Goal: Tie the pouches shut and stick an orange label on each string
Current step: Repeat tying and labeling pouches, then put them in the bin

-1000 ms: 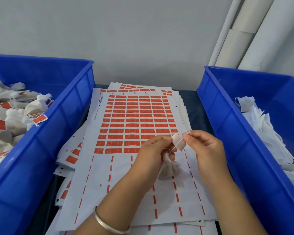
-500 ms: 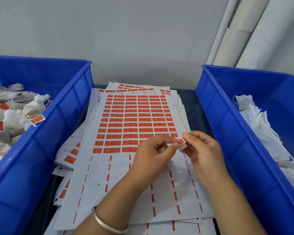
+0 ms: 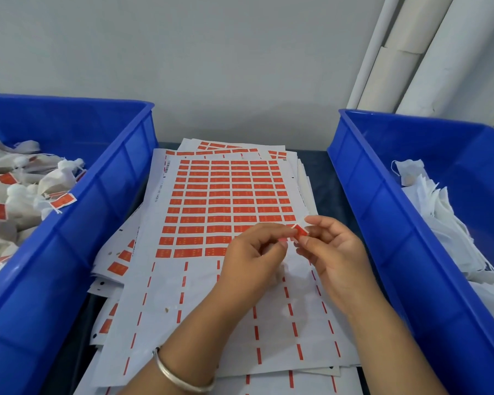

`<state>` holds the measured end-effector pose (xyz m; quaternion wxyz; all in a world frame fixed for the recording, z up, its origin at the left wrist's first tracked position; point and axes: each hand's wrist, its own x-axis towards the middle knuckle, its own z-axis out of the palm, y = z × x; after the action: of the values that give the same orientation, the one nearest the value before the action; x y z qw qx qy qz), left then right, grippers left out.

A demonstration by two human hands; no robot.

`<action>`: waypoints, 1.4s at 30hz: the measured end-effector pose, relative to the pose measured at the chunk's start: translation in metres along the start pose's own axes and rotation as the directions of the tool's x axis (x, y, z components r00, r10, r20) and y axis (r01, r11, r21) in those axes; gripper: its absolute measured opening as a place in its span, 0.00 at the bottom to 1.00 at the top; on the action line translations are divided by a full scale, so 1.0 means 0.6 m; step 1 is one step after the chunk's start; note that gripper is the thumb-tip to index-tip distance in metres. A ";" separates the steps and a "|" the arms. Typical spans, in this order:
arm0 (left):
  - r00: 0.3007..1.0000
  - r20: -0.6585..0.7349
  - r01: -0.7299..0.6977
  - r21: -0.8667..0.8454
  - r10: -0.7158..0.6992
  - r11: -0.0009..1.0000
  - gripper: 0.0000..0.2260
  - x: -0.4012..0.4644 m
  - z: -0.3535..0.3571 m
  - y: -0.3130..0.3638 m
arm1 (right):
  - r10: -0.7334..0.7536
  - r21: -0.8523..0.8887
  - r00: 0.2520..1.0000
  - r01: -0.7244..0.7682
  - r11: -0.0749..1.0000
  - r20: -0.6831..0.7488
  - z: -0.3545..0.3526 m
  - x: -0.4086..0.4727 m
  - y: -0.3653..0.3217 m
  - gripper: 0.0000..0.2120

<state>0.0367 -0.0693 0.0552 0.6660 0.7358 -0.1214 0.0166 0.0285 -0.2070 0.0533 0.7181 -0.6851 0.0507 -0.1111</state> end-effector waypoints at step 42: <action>0.999 0.033 -0.007 0.543 -0.013 0.840 0.04 -0.061 -0.141 0.123 | -0.113 0.100 0.979 0.097 0.990 0.172 0.109 -0.074 -0.096 0.13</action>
<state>-0.0021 0.0135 0.1299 0.4281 0.8947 -0.1223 0.0365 -0.0048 -0.1353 0.1109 0.7434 -0.6605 -0.0549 -0.0897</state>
